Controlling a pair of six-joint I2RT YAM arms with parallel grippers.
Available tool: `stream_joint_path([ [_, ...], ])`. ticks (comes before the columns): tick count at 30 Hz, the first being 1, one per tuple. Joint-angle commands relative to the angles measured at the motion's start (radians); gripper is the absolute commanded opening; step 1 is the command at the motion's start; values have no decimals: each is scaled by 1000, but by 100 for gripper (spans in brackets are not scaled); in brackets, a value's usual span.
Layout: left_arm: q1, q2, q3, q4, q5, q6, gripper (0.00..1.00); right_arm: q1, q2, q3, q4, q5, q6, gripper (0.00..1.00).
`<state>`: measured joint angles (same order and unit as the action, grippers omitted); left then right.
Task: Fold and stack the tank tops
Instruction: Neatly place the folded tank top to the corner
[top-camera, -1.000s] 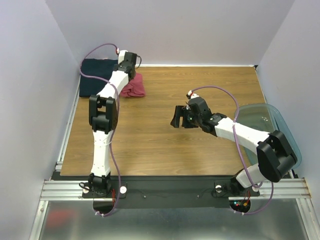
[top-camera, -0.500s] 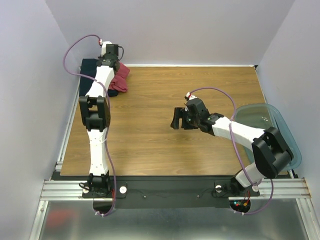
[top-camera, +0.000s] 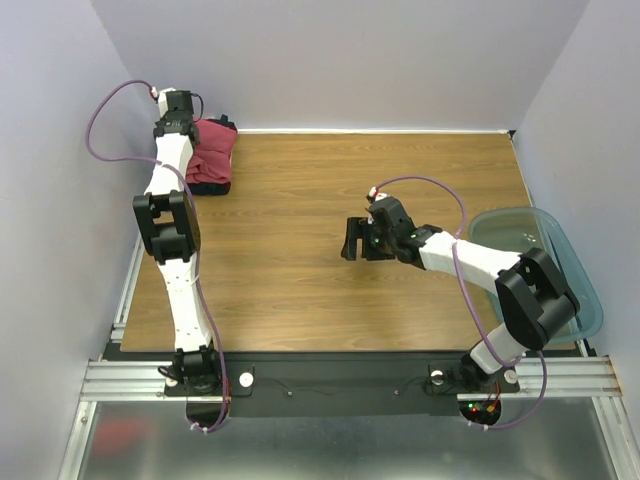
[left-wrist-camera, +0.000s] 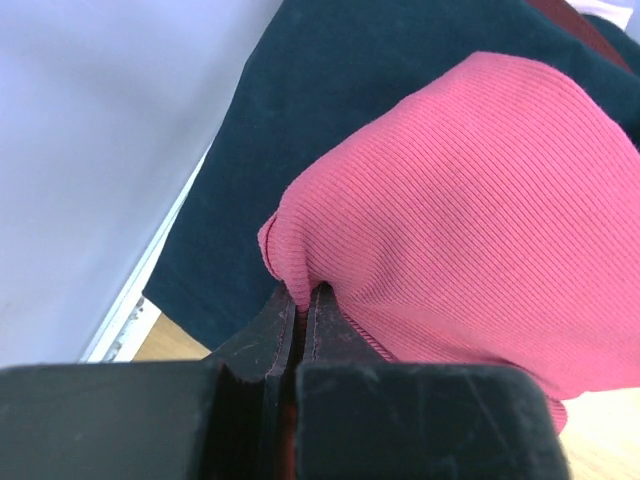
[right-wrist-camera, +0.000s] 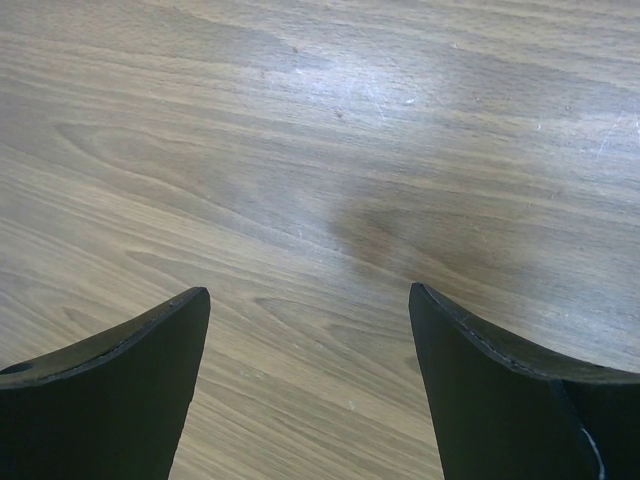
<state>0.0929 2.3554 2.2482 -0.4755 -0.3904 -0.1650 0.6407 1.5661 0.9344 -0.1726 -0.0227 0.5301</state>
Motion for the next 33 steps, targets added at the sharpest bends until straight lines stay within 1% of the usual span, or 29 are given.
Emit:
stream_joint_path([
  [1, 28, -16, 30, 48, 36, -45, 0, -9, 8, 50, 13, 10, -16, 86],
  [5, 33, 10, 53, 44, -2, -60, 1, -9, 6, 49, 13, 15, -18, 86],
  [6, 36, 15, 54, 40, -2, -64, 7, -9, 5, 49, 13, 17, -18, 86],
  [8, 34, 12, 39, 54, 4, -68, 11, -9, 3, 46, 13, 17, -16, 86],
  [9, 34, 8, 31, 60, 4, -71, 16, -9, 0, 46, 13, 17, -19, 86],
  [11, 34, -8, 8, 86, 16, -76, 17, -9, -3, 43, 12, 17, -19, 87],
  [12, 34, -13, 8, 89, 16, -80, 21, -9, -6, 43, 13, 17, -19, 87],
  [13, 34, -18, 10, 86, 16, -82, 30, -9, -9, 41, 13, 17, -21, 87],
  [14, 34, -19, 17, 86, 22, -87, 36, -9, -12, 43, 13, 17, -21, 87],
  [15, 34, -19, 21, 87, 24, -88, 40, -9, -14, 43, 13, 17, -21, 87],
  [16, 34, -25, 25, 89, 30, -91, 41, -9, -17, 40, 13, 17, -22, 87],
  [17, 36, -28, 25, 89, 30, -94, 47, -7, -18, 38, 12, 17, -21, 87],
  [18, 36, -37, 27, 87, 35, -99, 58, -7, -20, 38, 12, 38, -21, 87],
  [20, 34, -50, 27, 90, 42, -100, 59, -9, -26, 38, 12, 44, -19, 87],
  [21, 34, -54, 27, 90, 42, -100, 72, -9, -28, 38, 12, 46, -21, 87],
  [27, 27, -117, 14, 95, 53, -105, 73, -9, -40, 43, 10, 50, -21, 88],
  [33, -27, -214, -56, 109, 97, -134, 73, -9, -66, 53, 7, 82, -13, 90],
])
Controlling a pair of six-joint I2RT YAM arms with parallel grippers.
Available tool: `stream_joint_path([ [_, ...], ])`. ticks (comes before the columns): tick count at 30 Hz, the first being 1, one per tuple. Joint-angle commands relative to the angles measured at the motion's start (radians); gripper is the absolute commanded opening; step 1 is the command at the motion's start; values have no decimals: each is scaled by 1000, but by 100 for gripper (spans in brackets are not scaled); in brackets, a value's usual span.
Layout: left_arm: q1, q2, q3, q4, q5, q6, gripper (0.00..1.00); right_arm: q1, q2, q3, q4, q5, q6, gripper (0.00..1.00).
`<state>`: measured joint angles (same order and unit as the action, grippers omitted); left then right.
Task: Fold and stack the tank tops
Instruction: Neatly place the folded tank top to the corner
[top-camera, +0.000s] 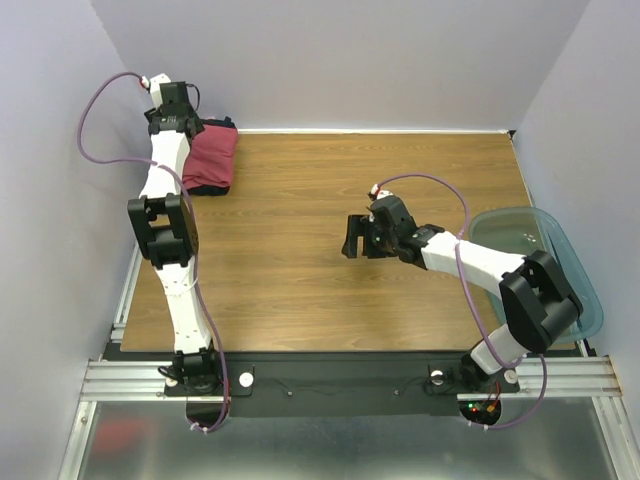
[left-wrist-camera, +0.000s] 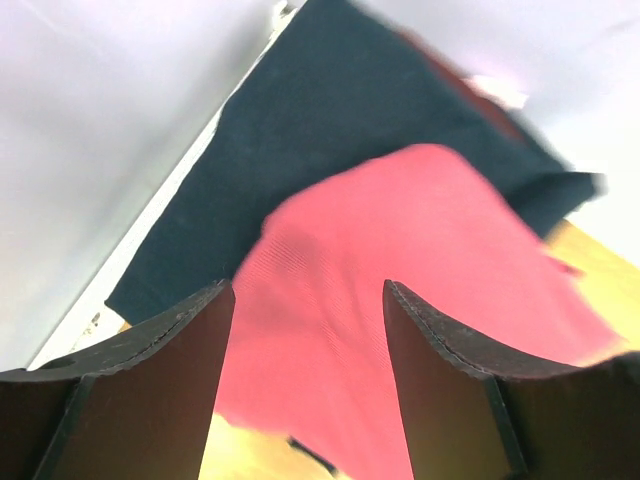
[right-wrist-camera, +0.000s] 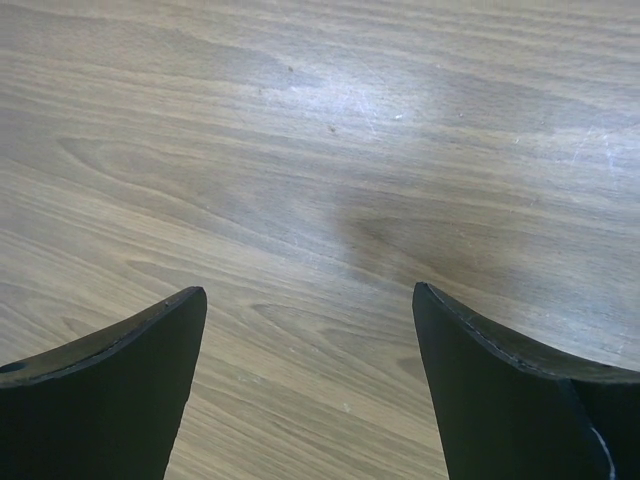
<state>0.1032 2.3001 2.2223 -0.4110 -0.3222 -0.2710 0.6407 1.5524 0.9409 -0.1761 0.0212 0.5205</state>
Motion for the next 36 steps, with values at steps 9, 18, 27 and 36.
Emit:
stream_joint_path([
  [9, -221, -499, -455, 144, 133, -128, 73, -9, -83, 56, 6, 71, 21, 92],
  [18, -442, -853, -988, 271, 208, -183, 72, -13, -164, 10, 7, 129, 32, 96],
  [27, -657, -1107, -1320, 379, 250, -258, 72, -13, -299, -71, 6, 264, 19, 100],
  [36, -734, -1128, -1331, 394, 265, -237, 72, -13, -321, -88, 4, 313, 55, 100],
])
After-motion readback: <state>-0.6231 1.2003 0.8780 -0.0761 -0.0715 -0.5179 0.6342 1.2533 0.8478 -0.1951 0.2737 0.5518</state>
